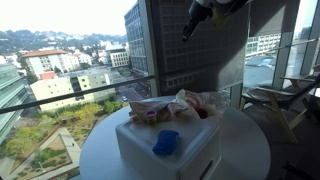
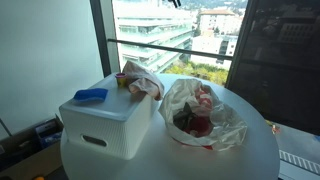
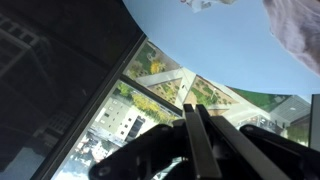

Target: Put all the objects on the basket into the carrier bag

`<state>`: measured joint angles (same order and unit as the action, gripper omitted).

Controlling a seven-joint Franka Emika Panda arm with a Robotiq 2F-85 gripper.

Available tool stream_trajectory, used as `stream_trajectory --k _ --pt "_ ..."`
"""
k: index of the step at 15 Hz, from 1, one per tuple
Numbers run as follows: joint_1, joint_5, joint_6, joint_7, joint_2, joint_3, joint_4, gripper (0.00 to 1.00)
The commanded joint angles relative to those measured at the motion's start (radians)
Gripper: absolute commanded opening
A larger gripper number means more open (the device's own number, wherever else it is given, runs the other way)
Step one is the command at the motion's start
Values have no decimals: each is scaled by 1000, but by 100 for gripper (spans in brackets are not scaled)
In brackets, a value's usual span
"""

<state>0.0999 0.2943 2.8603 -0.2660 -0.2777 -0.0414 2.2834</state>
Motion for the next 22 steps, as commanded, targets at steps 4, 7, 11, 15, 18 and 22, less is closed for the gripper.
stream_trajectory --k 4,7,11,15,18,22 --pt "-134 -134 -78 -76 10 75 68 56" --pt "-202 -241 -79 -145 124 90 68 79" --pt "-192 -253 -56 -158 331 58 2 100" --pt "-156 -309 -79 -197 514 -5 -116 100" --pt "-117 -333 -97 -203 612 -68 -212 100" --pt "-83 -303 -117 -198 680 -102 -272 75"
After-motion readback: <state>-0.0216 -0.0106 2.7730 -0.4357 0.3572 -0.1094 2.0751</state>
